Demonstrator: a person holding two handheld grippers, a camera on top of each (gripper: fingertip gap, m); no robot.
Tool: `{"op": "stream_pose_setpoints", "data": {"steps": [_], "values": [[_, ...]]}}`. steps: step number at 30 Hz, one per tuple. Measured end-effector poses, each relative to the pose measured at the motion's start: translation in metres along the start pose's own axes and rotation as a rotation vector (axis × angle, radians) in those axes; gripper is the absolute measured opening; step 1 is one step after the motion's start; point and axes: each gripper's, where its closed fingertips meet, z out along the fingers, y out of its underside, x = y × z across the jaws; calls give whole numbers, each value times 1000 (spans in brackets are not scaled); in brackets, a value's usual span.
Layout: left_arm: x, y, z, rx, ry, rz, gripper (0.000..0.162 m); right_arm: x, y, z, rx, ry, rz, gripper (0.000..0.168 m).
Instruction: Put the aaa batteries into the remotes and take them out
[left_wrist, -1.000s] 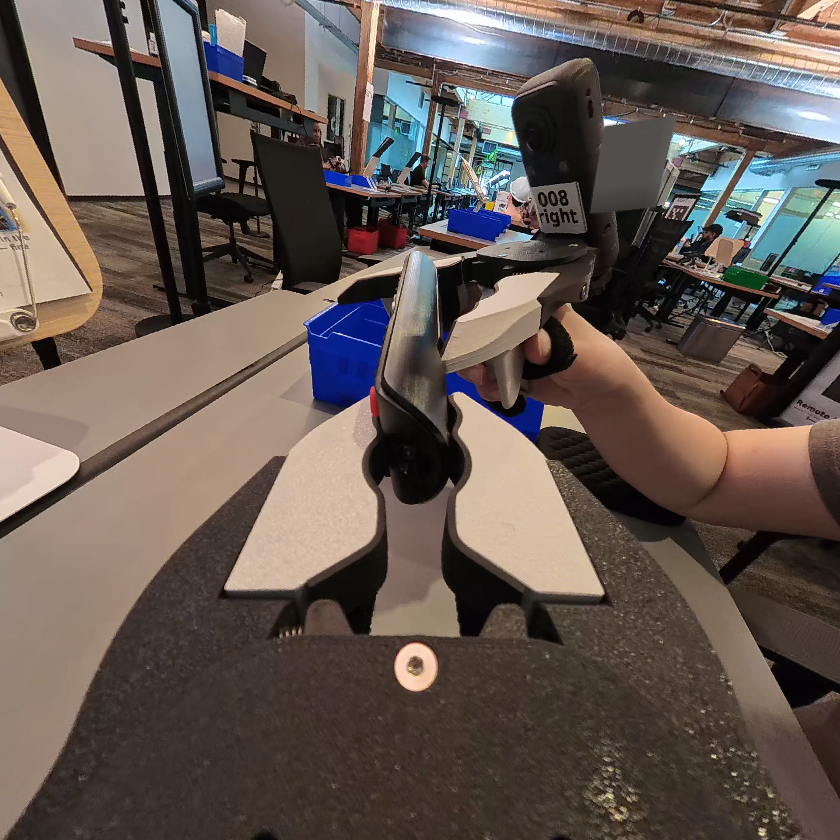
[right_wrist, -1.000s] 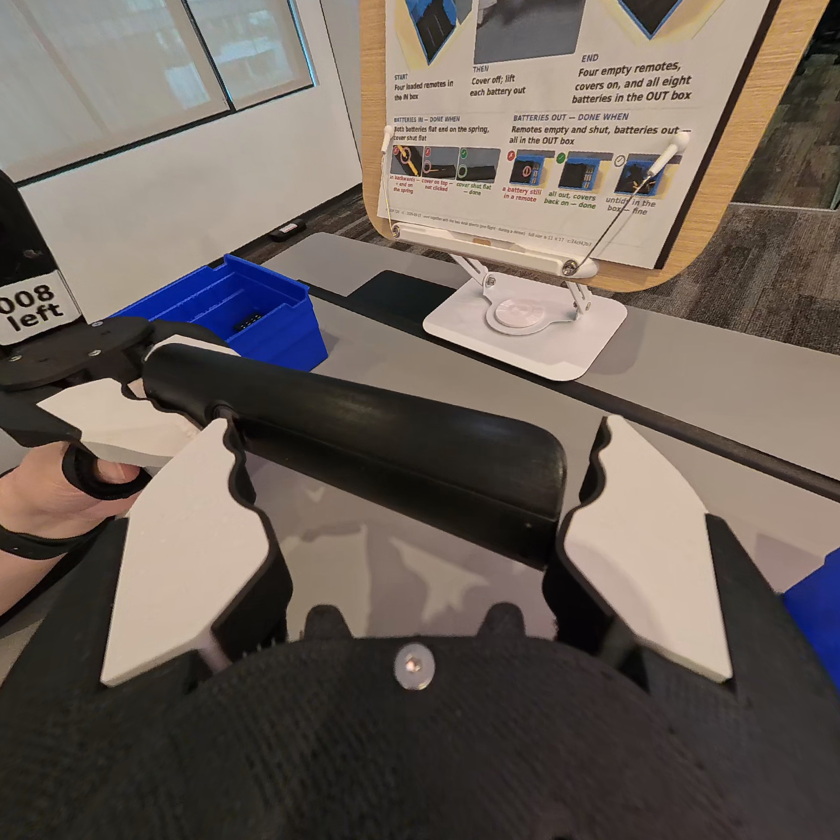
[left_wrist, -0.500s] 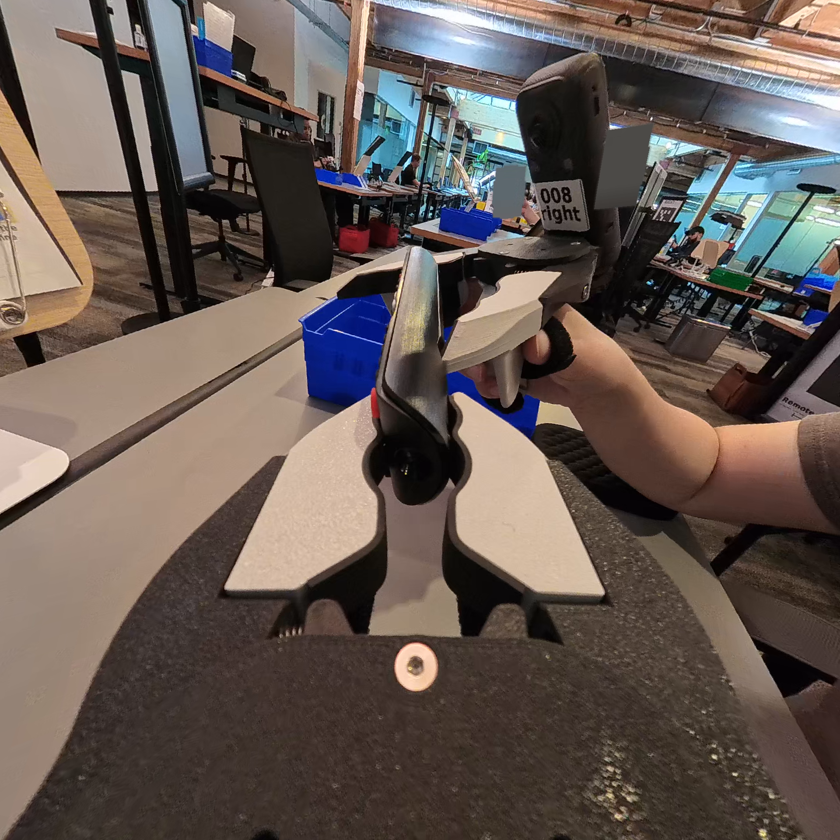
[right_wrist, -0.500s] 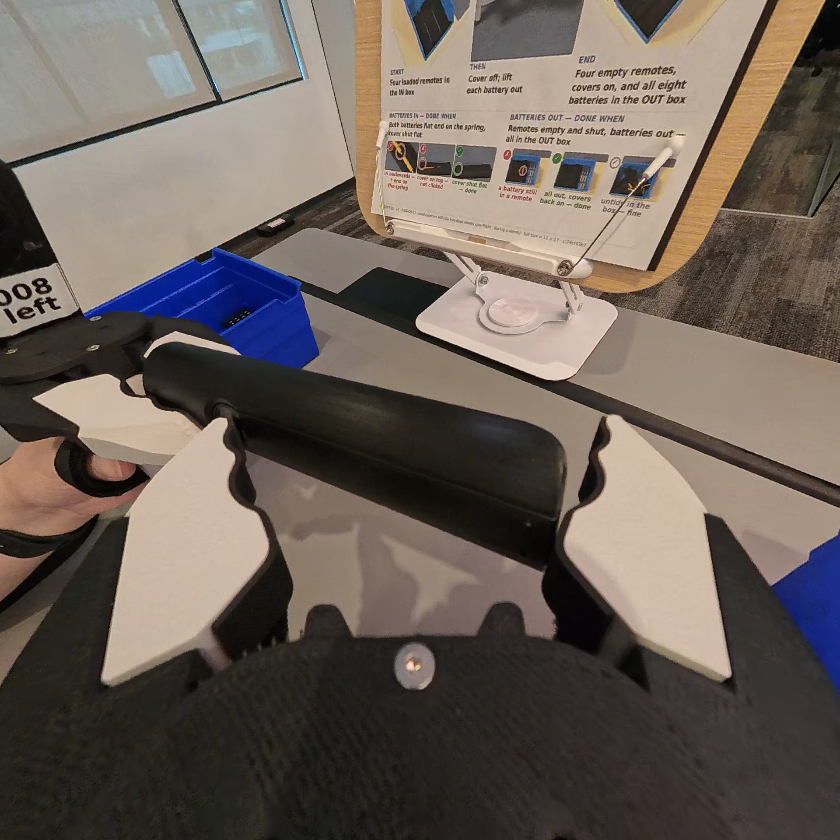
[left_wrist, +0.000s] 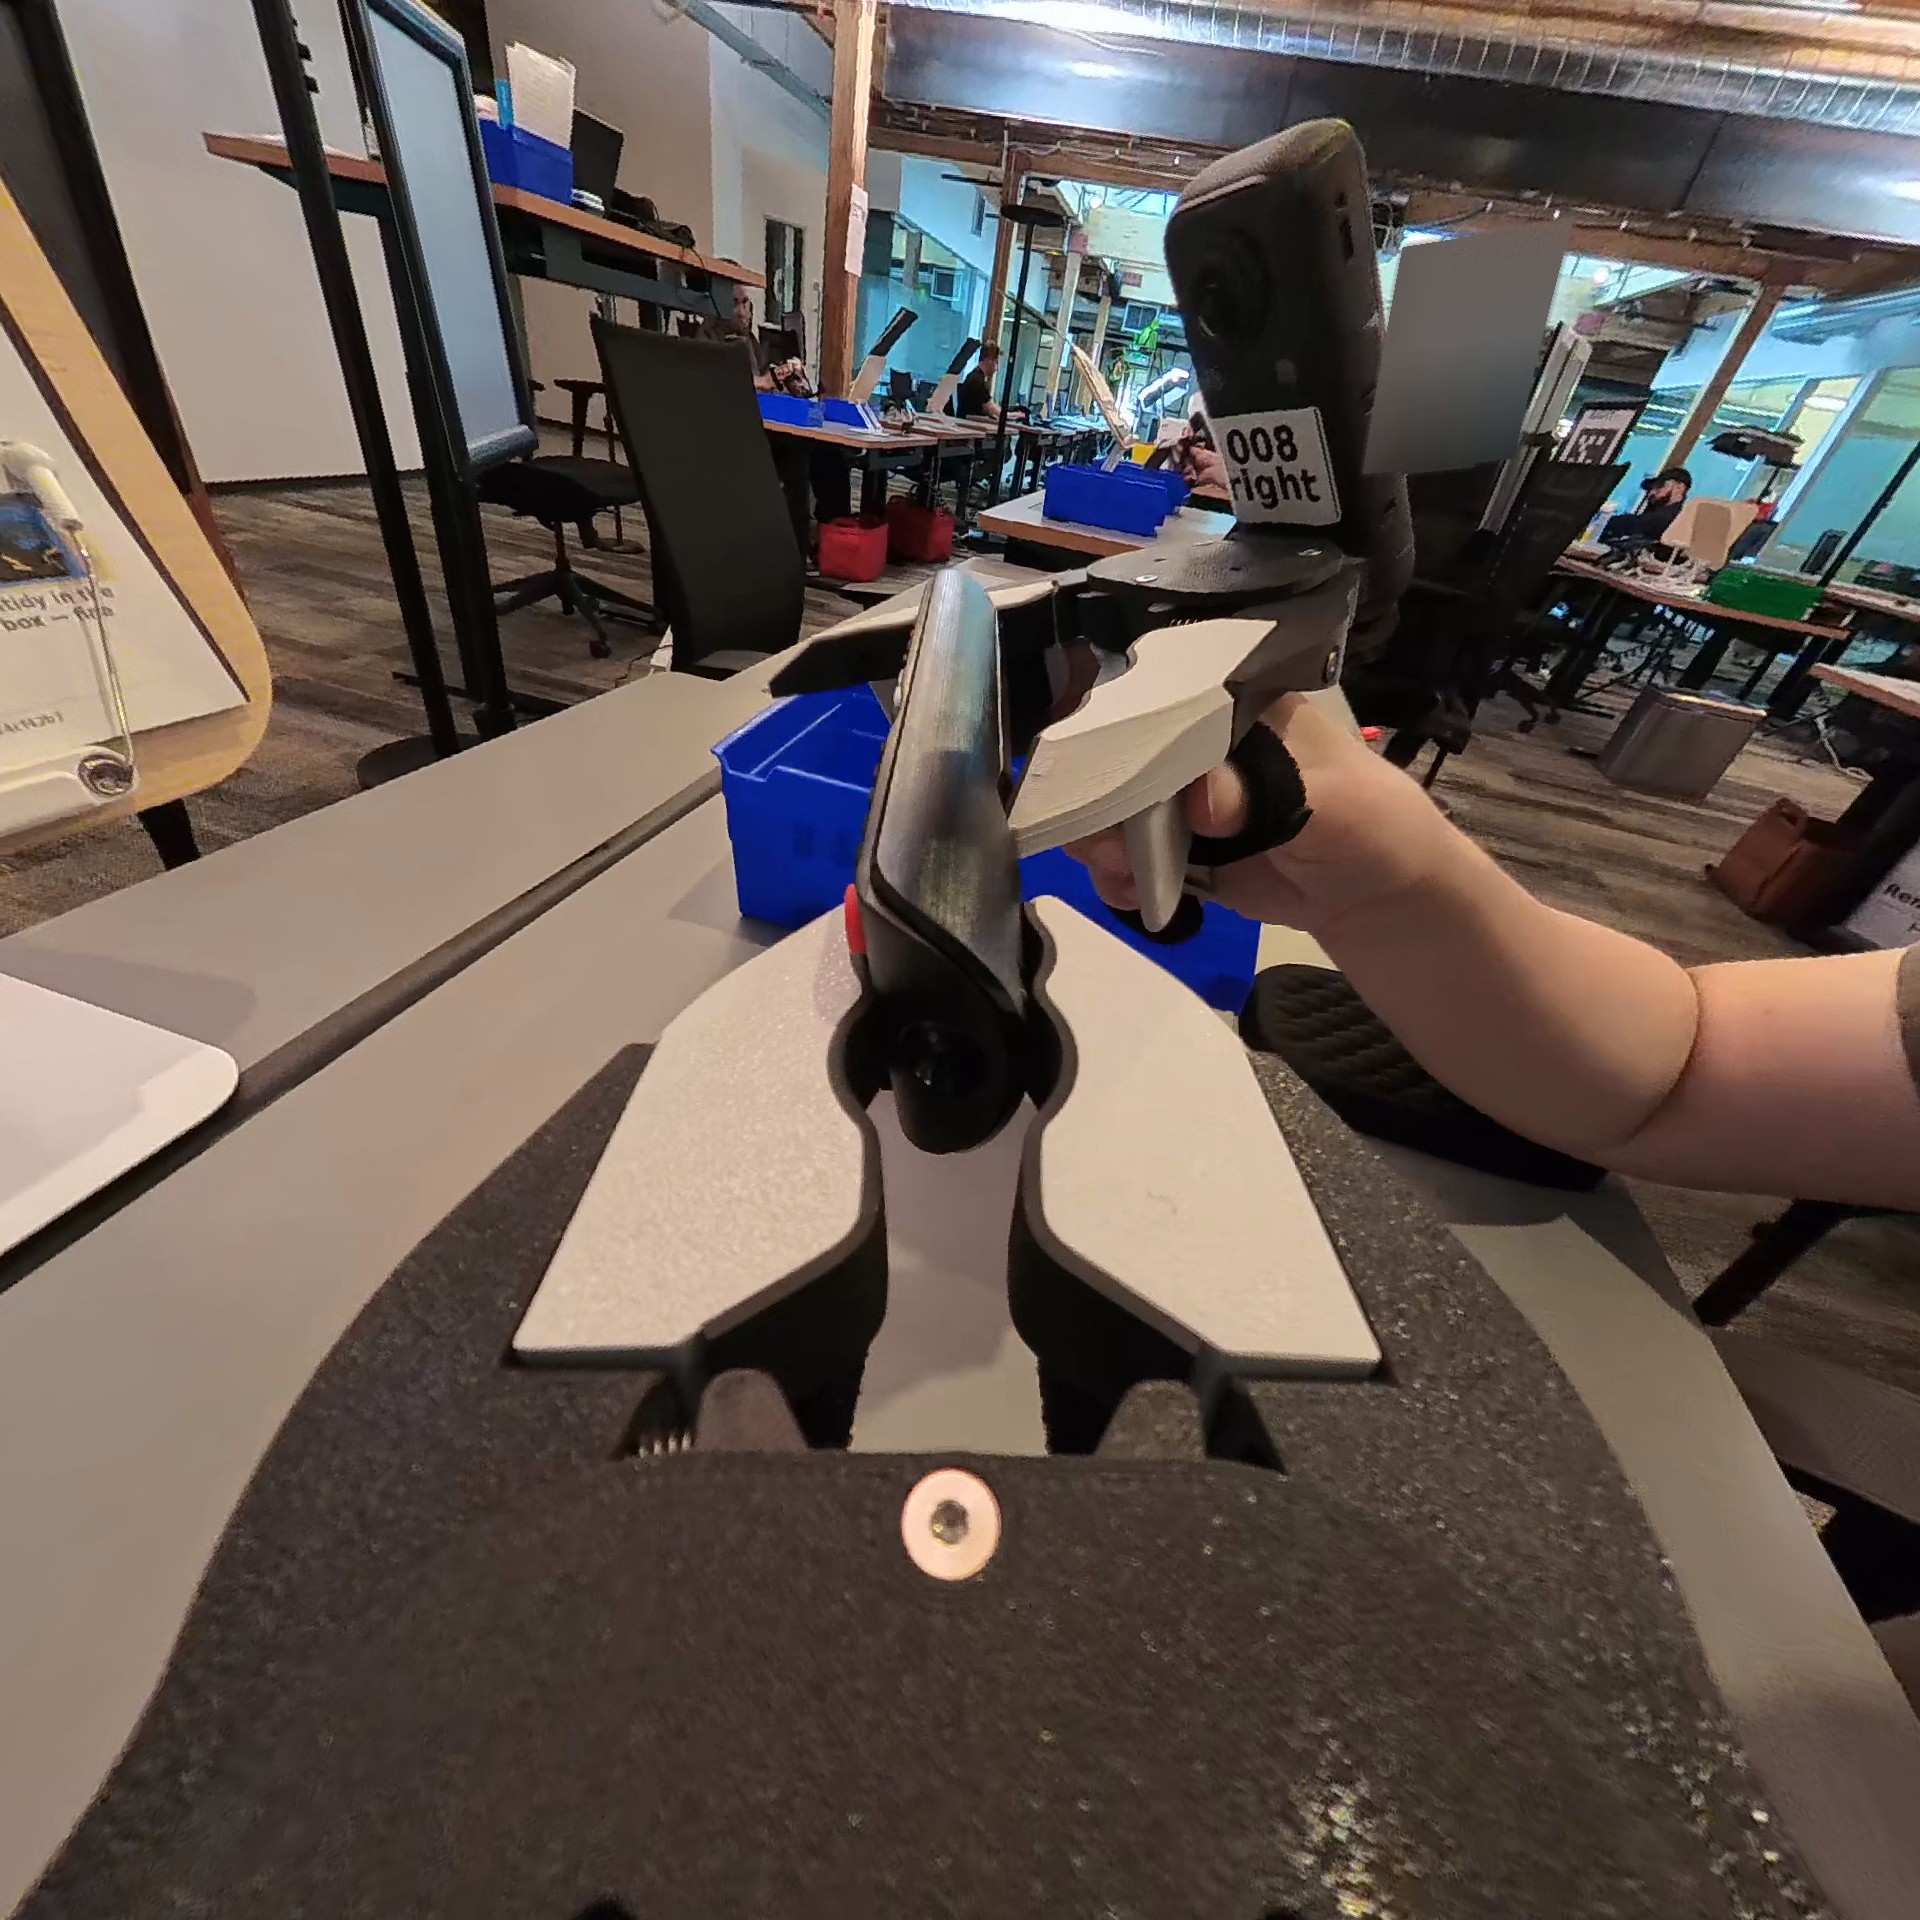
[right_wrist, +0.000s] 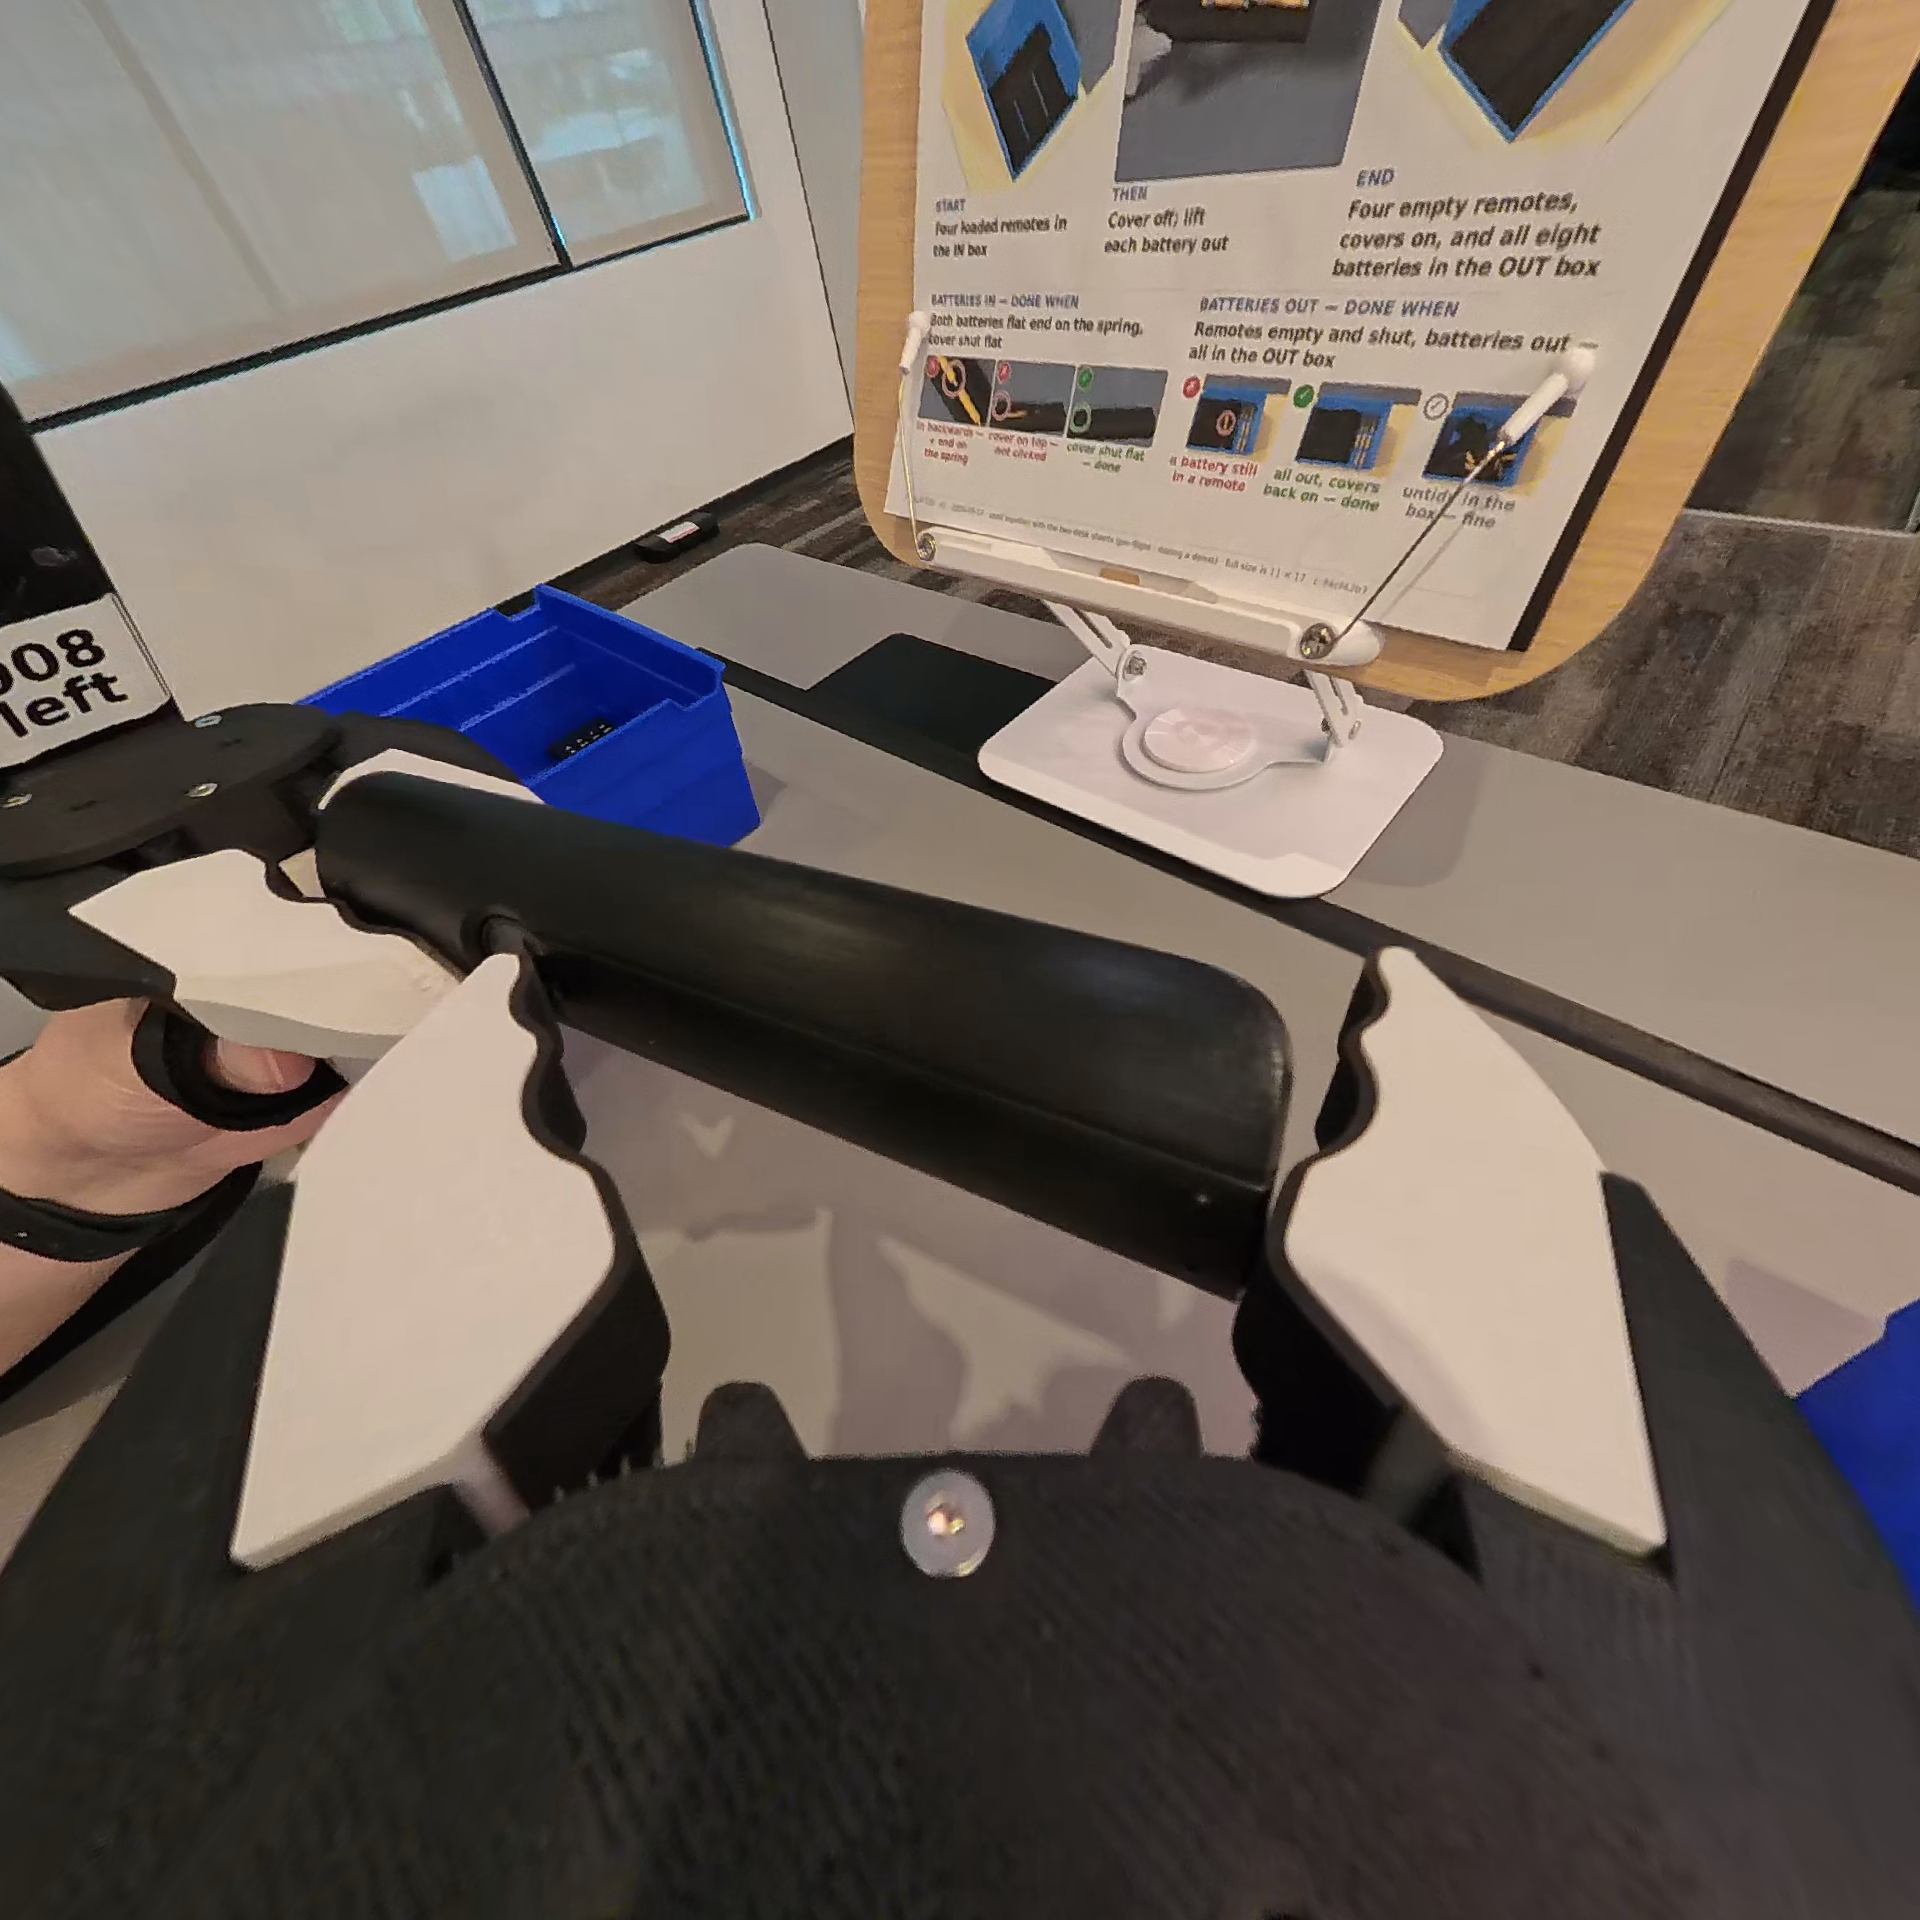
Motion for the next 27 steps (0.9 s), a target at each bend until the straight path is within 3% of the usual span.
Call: {"op": "stream_pose_setpoints", "data": {"steps": [6, 27], "values": [[3, -5, -2, 28, 12, 20, 22, -5, -7, -6, 14, -19, -50, 131], [10, -9, -2, 45, -7, 117, 22, -9, -15, -13, 17, -36, -100, 128]]}}
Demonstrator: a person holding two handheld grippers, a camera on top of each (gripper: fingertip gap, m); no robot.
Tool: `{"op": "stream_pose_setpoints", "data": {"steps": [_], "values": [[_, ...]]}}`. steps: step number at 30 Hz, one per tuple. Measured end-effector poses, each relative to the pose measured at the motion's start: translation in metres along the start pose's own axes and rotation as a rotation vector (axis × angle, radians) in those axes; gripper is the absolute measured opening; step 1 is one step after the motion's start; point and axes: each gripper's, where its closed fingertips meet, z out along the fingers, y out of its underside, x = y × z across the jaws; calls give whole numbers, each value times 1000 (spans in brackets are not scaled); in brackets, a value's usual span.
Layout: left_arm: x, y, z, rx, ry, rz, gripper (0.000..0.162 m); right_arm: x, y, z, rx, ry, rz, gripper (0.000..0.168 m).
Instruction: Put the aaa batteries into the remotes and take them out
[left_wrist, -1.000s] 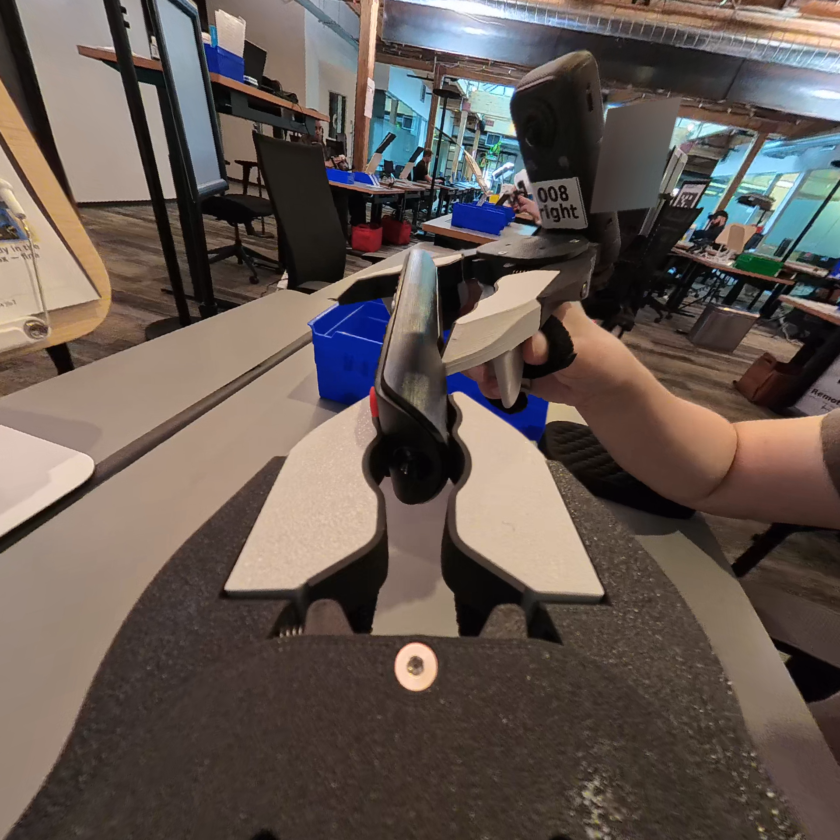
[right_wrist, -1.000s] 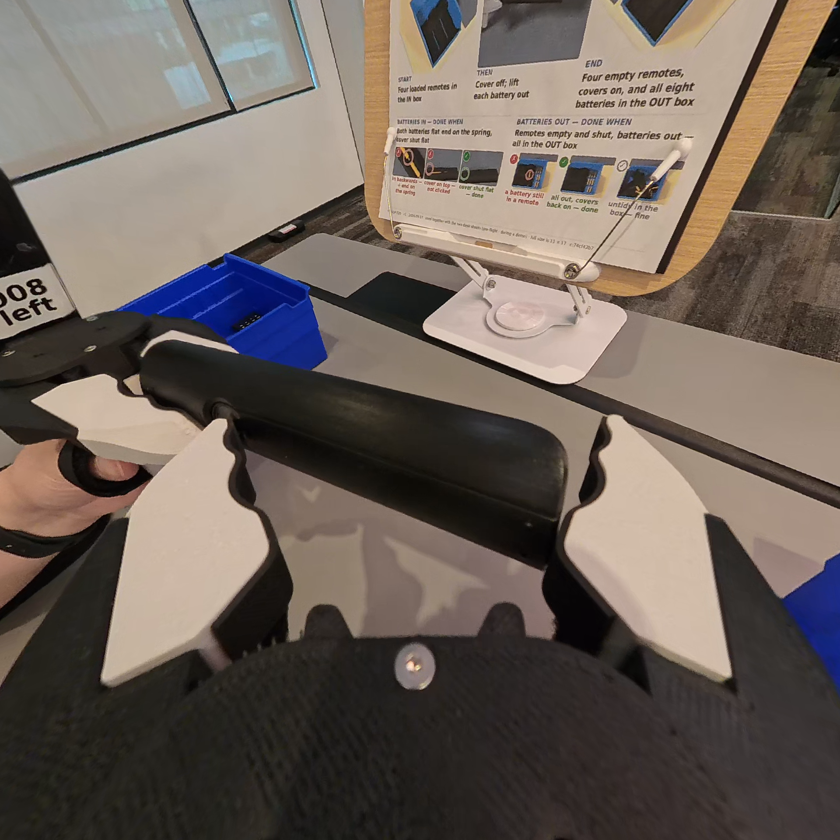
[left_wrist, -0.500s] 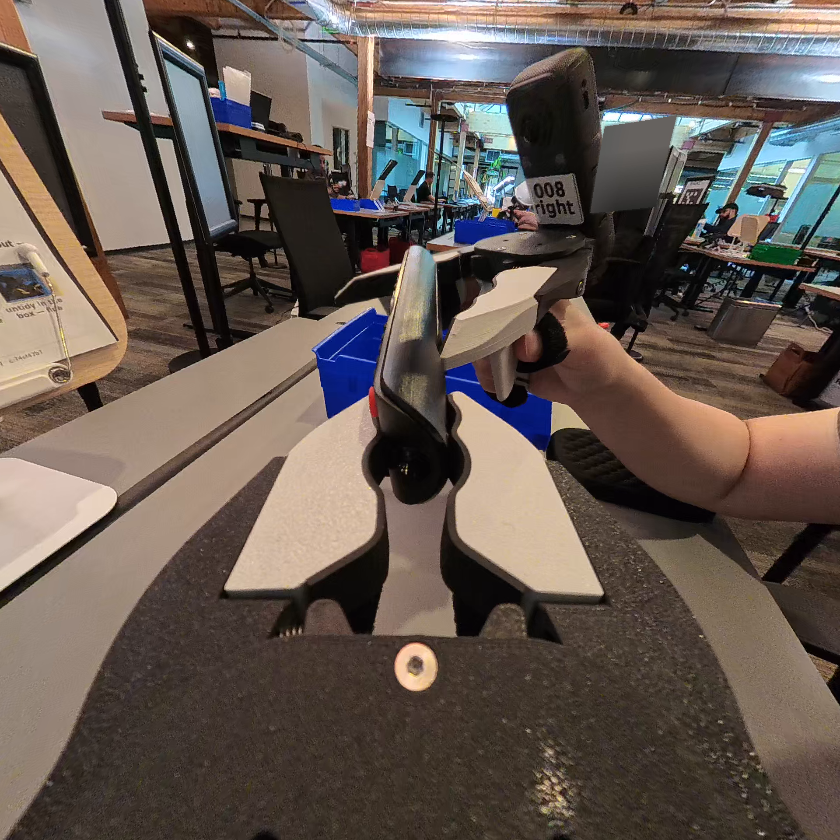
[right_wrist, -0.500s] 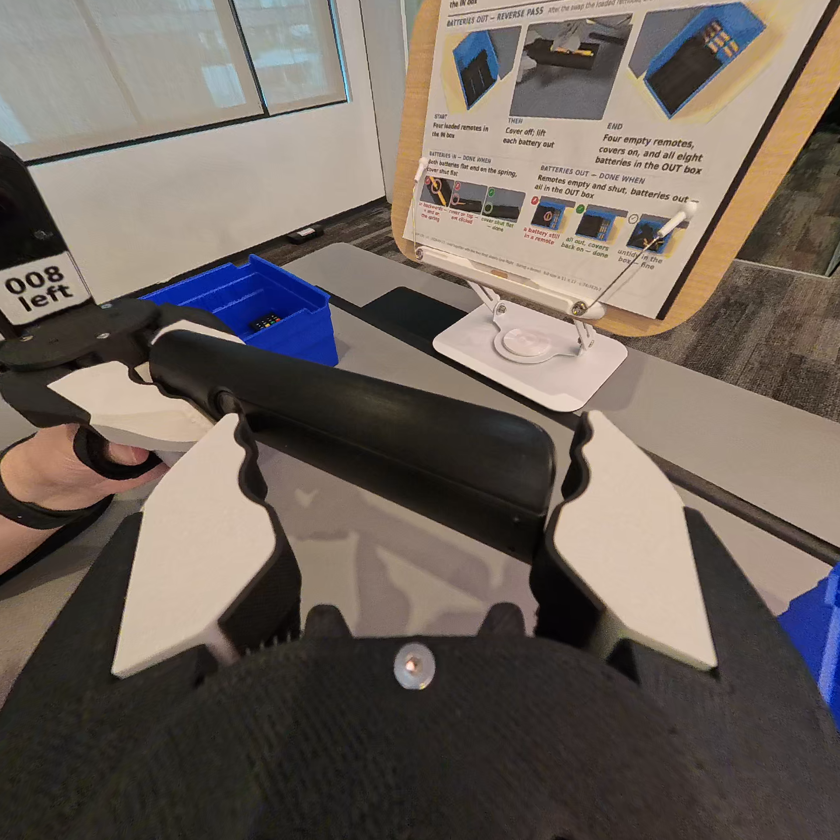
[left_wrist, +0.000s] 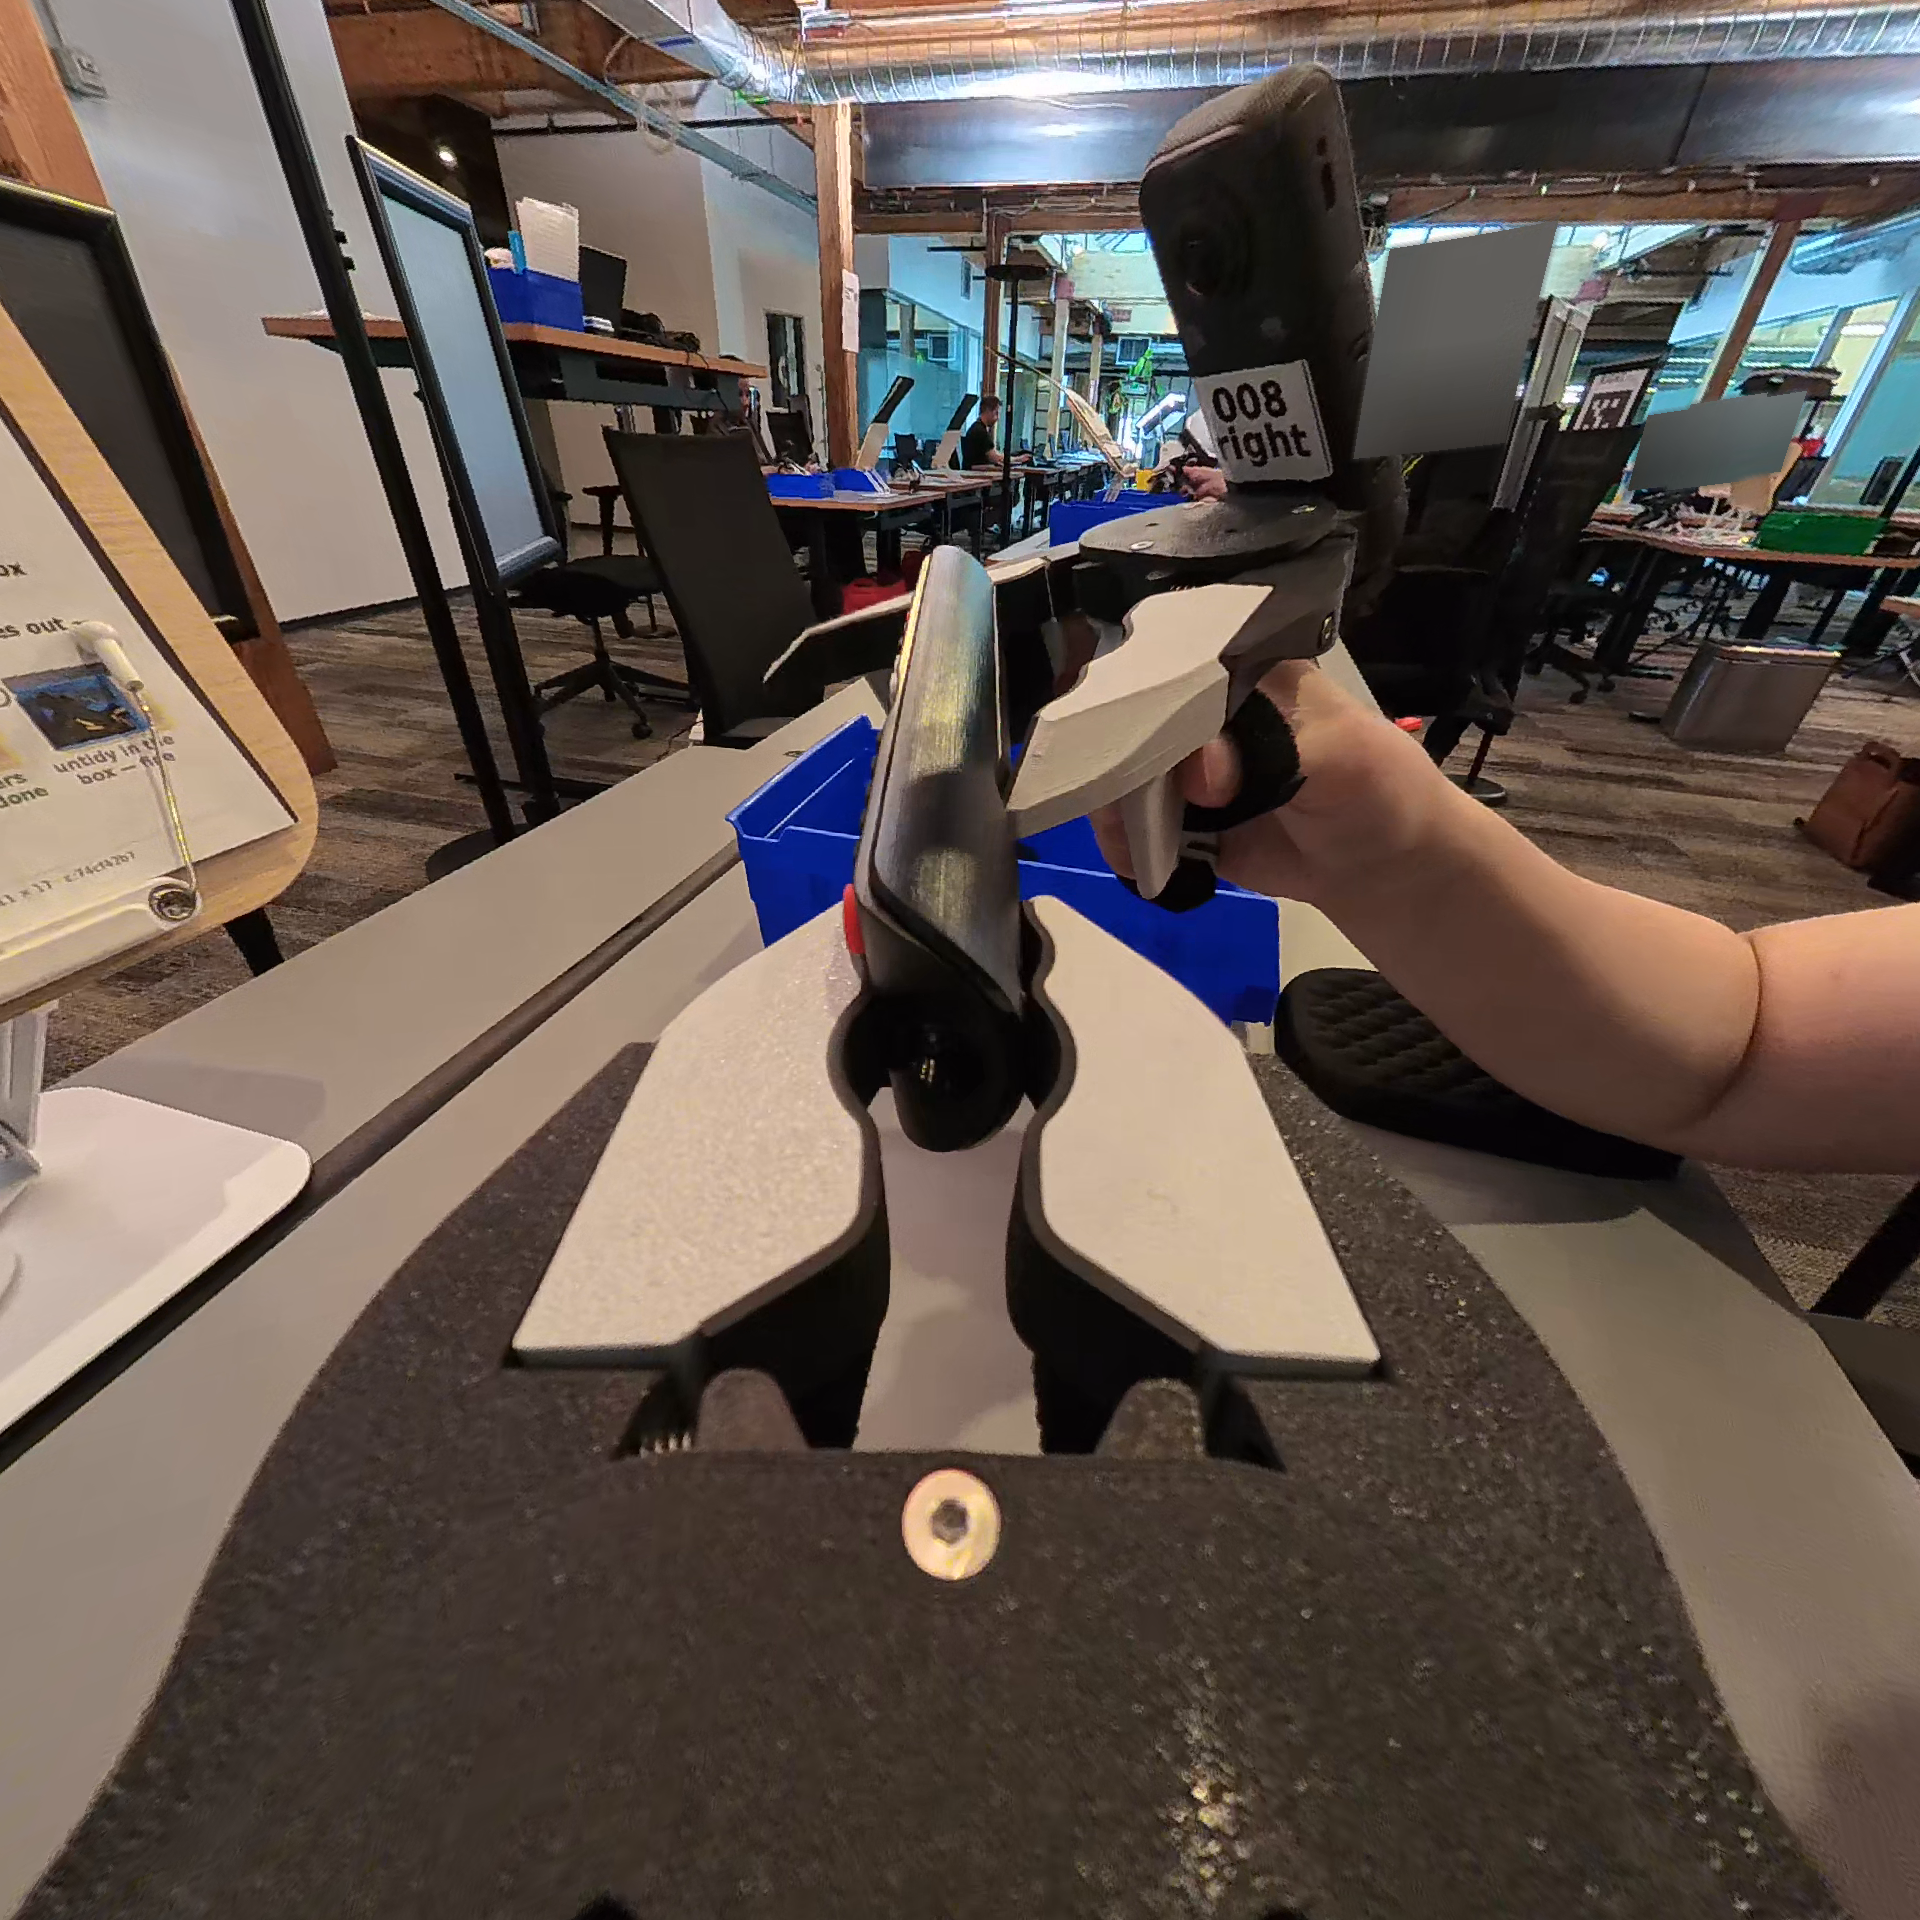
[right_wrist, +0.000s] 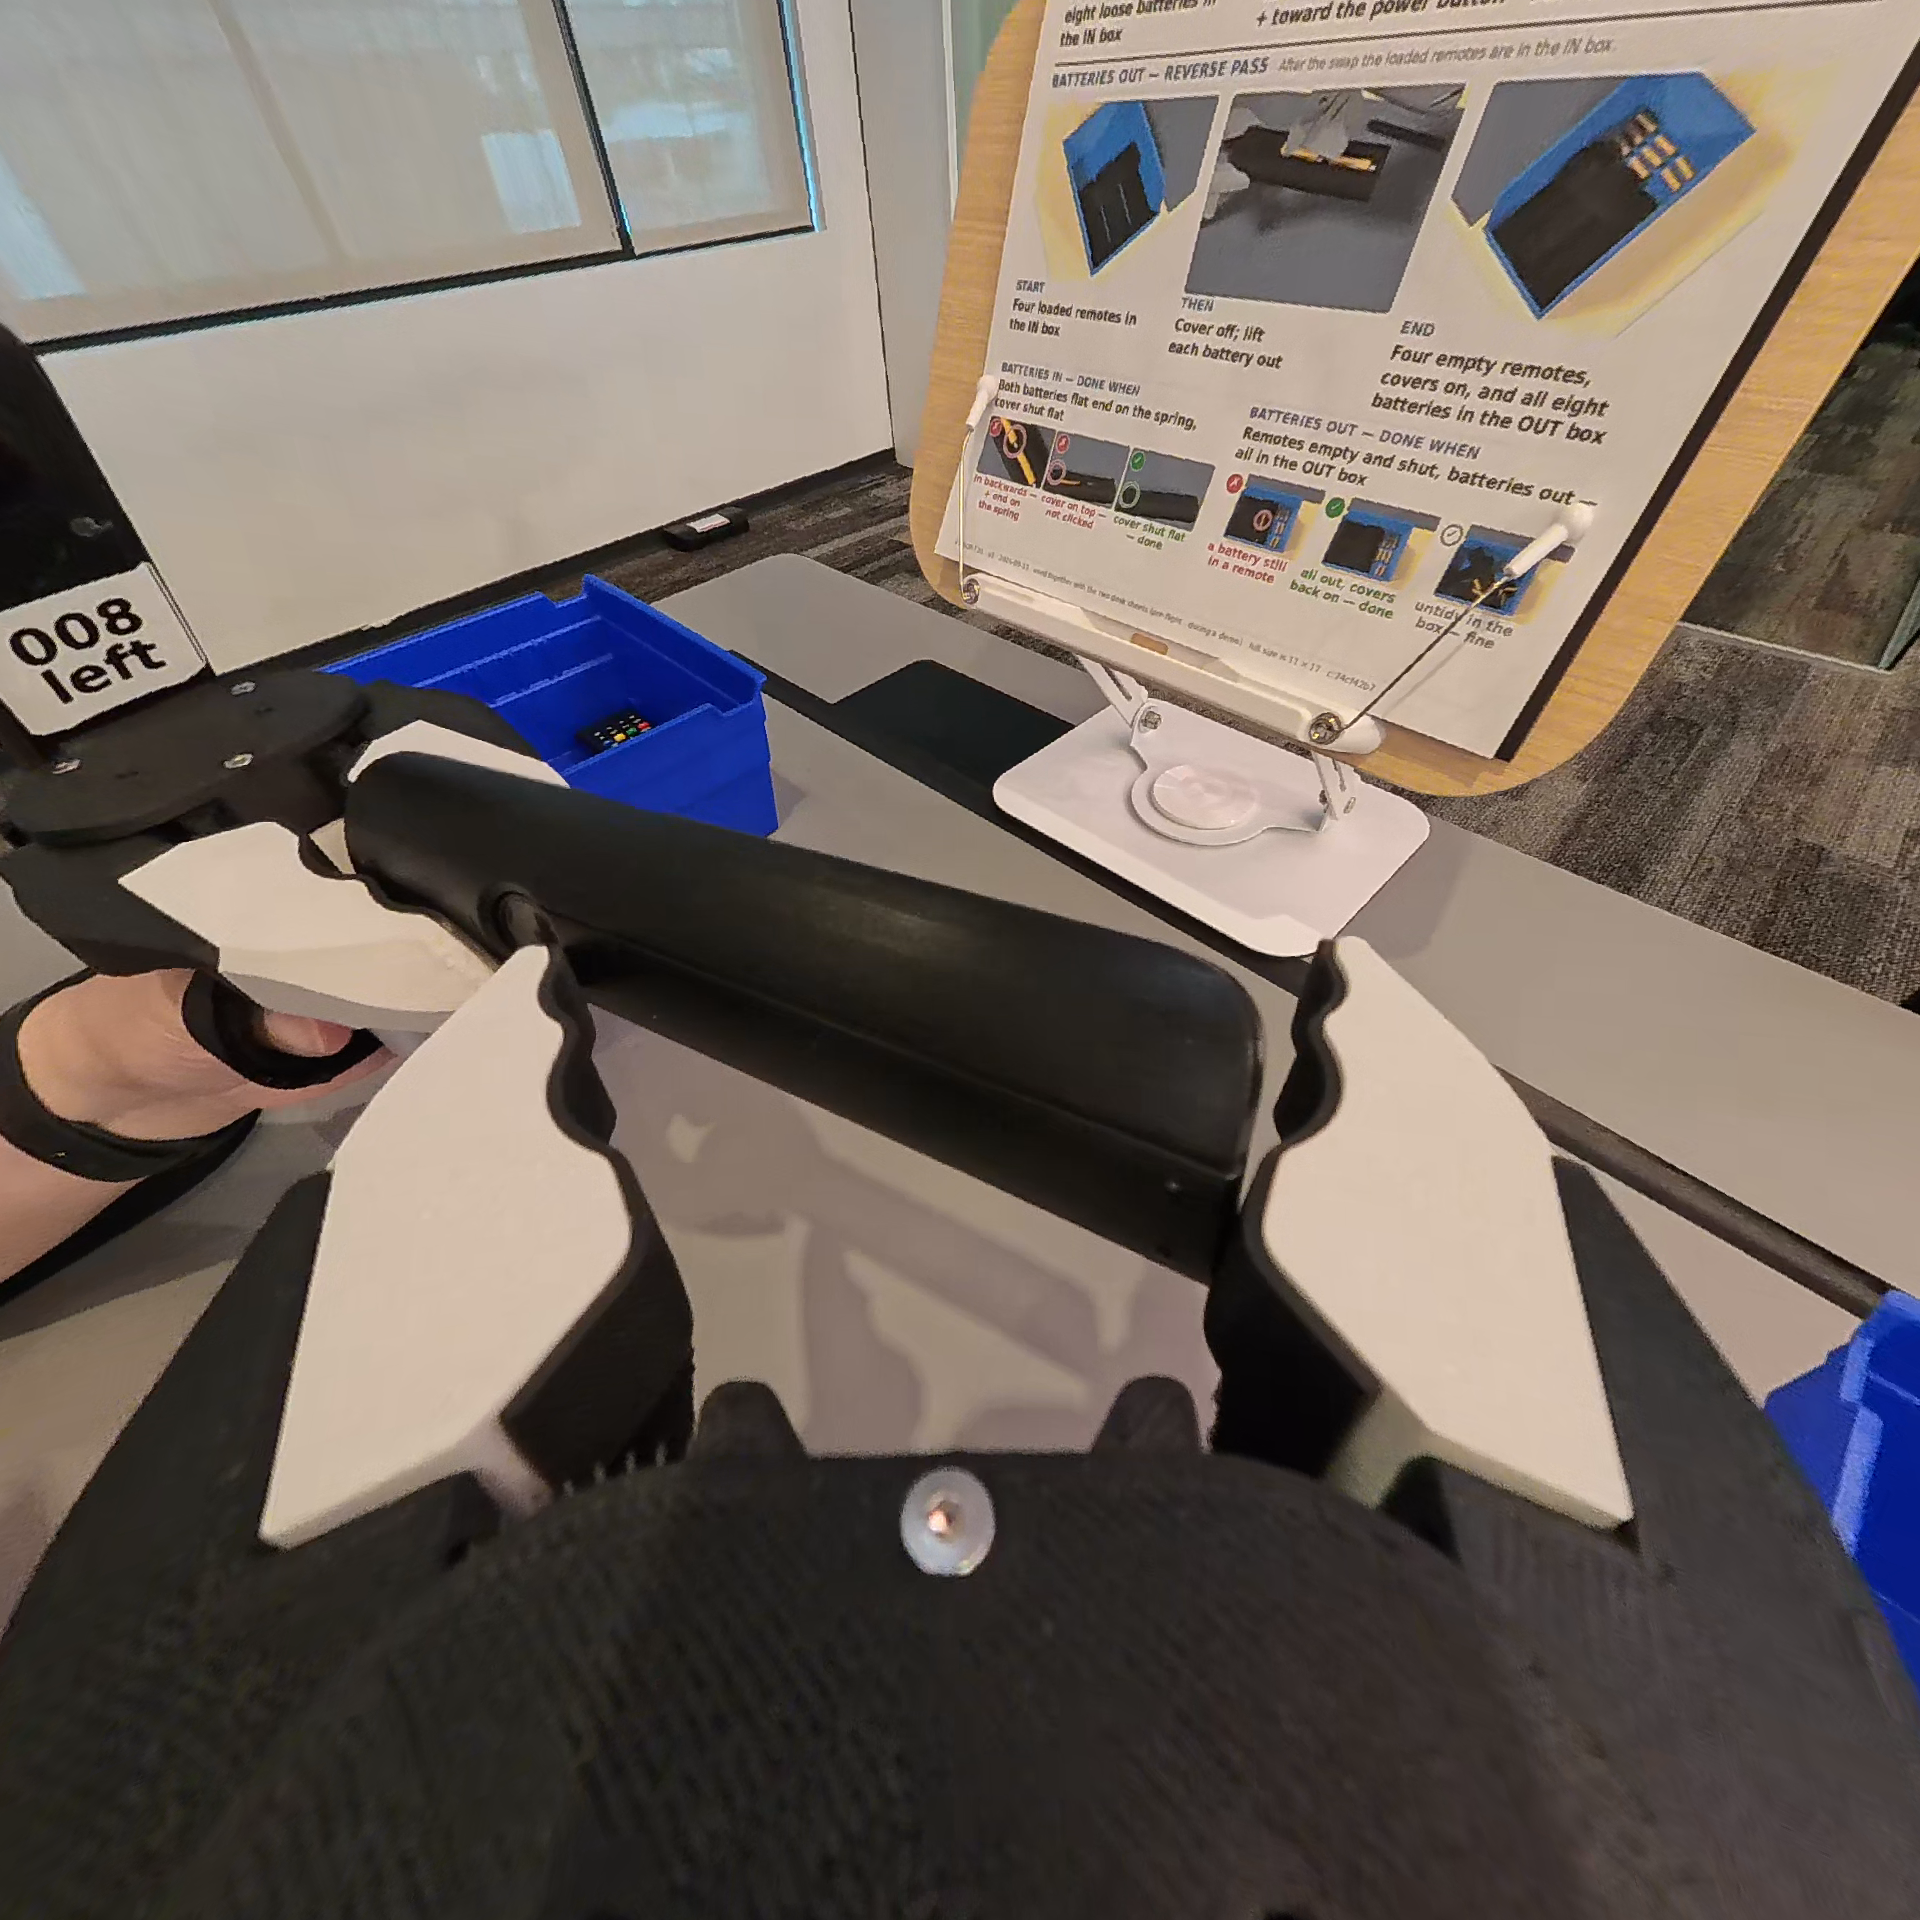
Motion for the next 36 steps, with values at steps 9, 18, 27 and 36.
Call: {"op": "stream_pose_setpoints", "data": {"steps": [9, 18, 27, 36], "values": [[2, 1, 1, -5, 3, 19, 22, 0, -2, -3, -7, -7, -33, 126], [11, -13, -4, 81, 130, -75, 23, -21, -42, -35, 234, -291, 69, 43], [-2, -15, -1, 106, 6, -78, 22, -13, -13, -7, 57, -168, 30, 115], [-5, -8, 2, 56, -70, 8, 23, -3, -11, 0, 60, 26, -17, 132]]}}
